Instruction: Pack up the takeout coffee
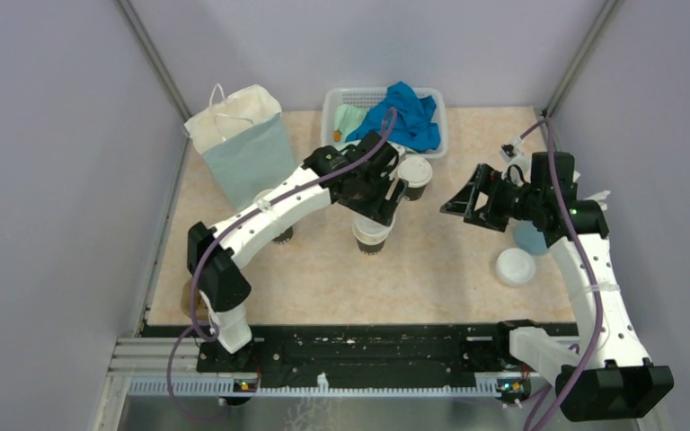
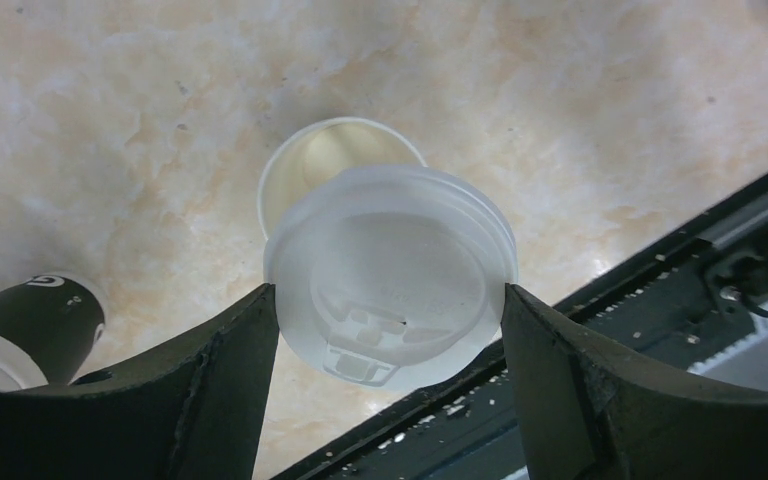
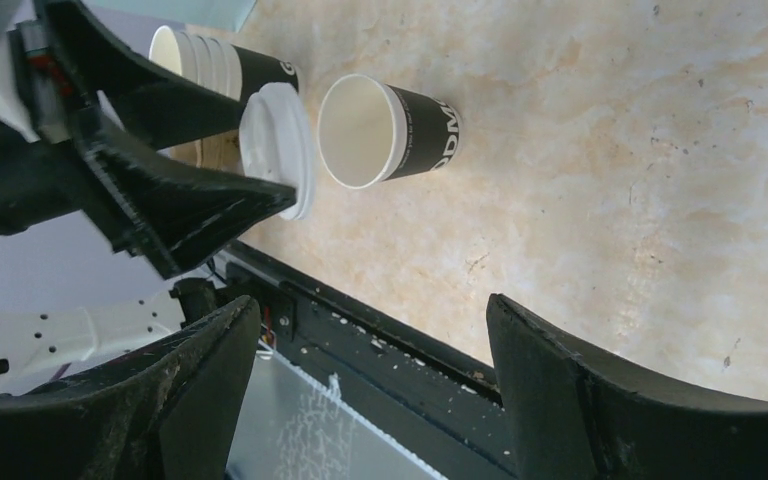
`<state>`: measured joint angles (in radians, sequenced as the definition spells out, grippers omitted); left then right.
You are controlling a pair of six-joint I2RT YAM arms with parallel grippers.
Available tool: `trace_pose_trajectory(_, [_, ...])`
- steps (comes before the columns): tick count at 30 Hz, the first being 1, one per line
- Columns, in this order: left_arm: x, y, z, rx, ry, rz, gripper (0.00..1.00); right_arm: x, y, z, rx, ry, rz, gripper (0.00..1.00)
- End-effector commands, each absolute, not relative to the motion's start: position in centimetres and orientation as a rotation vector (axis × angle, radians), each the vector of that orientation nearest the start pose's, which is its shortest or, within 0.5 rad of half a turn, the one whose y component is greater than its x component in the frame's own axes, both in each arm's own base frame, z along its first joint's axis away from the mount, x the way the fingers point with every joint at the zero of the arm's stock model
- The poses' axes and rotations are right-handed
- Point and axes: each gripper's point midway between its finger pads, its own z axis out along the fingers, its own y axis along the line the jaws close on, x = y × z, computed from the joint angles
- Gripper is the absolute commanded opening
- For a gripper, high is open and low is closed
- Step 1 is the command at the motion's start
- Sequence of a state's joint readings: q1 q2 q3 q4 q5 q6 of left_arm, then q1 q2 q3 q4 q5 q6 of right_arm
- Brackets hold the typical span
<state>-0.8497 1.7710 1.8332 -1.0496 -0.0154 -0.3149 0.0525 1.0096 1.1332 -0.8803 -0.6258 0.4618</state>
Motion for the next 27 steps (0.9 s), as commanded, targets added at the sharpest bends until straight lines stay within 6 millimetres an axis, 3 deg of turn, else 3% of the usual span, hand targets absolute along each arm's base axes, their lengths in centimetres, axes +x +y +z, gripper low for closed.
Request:
trace_pose_trajectory(1, [29.2, -31.4, 21.0, 0.724, 2.47, -0.24, 0.71, 22.9, 12.8, 26.1, 0.089, 2.315, 0.946, 0.83])
trace_pose_trajectory(11, [28.7, -31.4, 17.4, 0.798, 2.577, -0.175, 0.73, 23.1, 12.9, 25.7, 0.096, 2.312, 0.951, 0.83])
trace_pose_trajectory(27, [28.8, -32.4, 16.4, 0.848, 2.583, -0.212, 0.74, 23.4, 13.1, 25.2, 0.103, 2.313, 0.973, 0.83])
